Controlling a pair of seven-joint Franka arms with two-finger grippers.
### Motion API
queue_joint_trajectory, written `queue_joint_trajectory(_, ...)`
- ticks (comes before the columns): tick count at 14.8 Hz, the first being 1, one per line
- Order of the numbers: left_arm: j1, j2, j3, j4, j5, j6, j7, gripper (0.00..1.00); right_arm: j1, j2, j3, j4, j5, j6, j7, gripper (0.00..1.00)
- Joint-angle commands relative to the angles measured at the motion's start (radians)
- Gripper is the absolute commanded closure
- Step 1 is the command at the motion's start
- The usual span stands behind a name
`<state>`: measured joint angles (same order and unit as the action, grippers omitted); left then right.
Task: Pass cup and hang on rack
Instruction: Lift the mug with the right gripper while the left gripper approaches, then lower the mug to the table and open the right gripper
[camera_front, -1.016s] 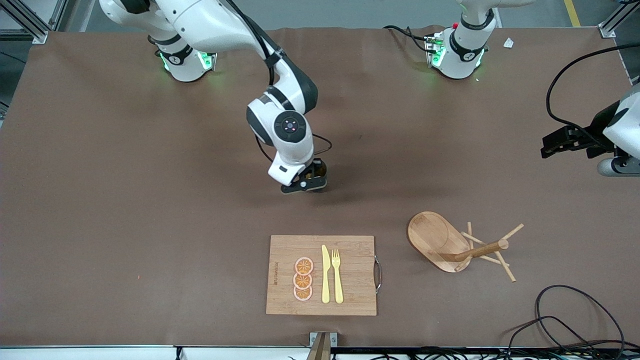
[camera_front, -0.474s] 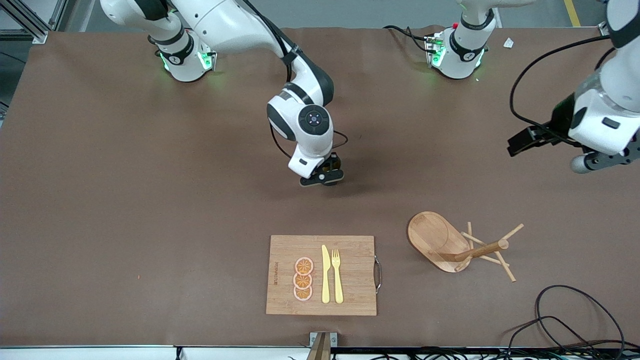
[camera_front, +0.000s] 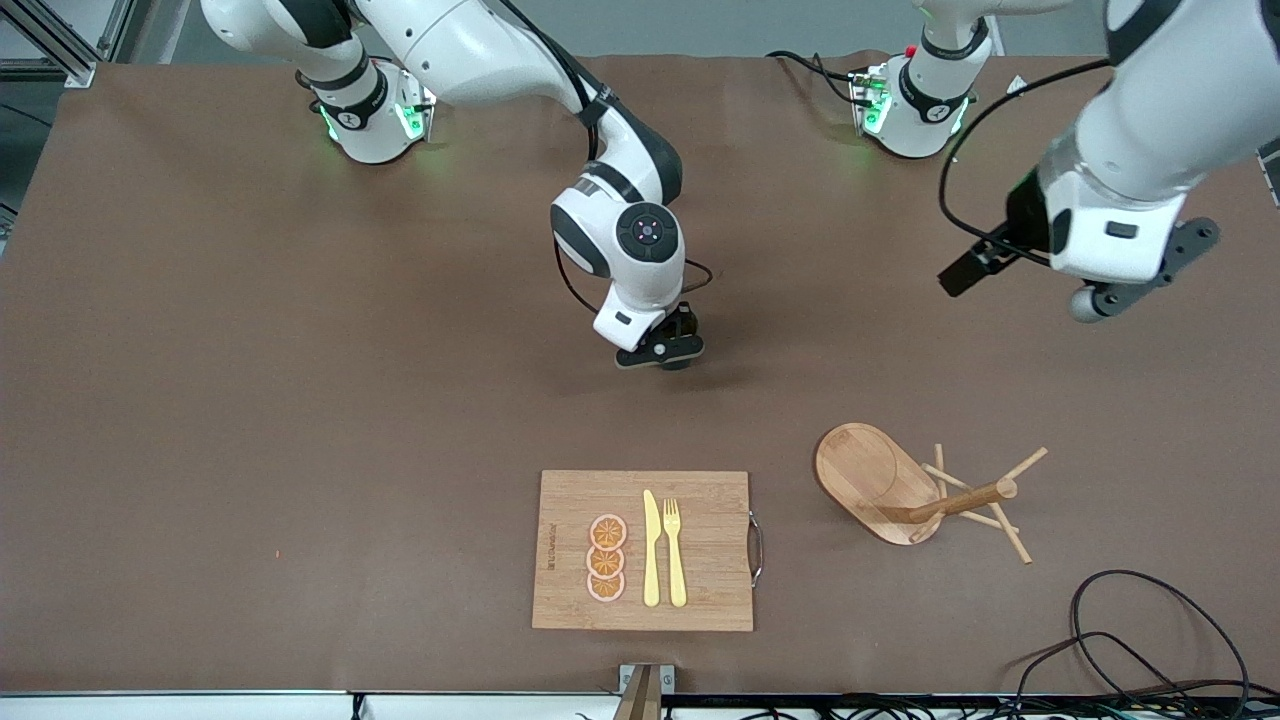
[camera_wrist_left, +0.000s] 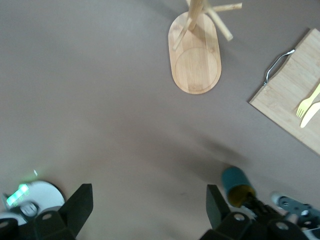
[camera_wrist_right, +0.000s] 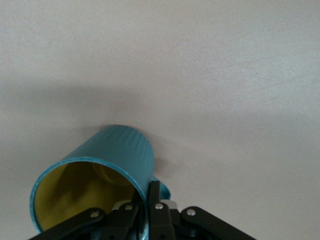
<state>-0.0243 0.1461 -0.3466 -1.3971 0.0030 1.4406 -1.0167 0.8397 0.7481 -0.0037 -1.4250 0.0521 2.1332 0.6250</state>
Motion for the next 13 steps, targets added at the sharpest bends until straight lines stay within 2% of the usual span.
queue_joint_trajectory(1,-0.028,0.001,-0.069,0.004,0.049,-0.014,-0.147,0.0,0.012,0.031,-0.007,0.034,0.0,-0.007,0.022,0.0)
queue_joint_trajectory(3,-0.1,0.009,-0.078,0.004,0.093,-0.014,-0.198,0.0,0.004,0.024,-0.006,0.051,0.009,-0.027,0.021,0.0)
queue_joint_trajectory(8,-0.207,0.032,-0.078,0.004,0.103,-0.014,-0.335,0.0,-0.039,-0.028,-0.001,0.08,0.034,-0.156,-0.002,0.0)
queue_joint_trajectory(10,-0.247,0.044,-0.08,0.004,0.133,-0.009,-0.396,0.0,-0.094,-0.102,-0.006,0.069,0.096,-0.232,-0.114,0.0)
queue_joint_trajectory(13,-0.316,0.07,-0.08,0.004,0.175,-0.009,-0.483,0.0,-0.226,-0.186,-0.013,0.064,0.098,-0.413,-0.188,0.0)
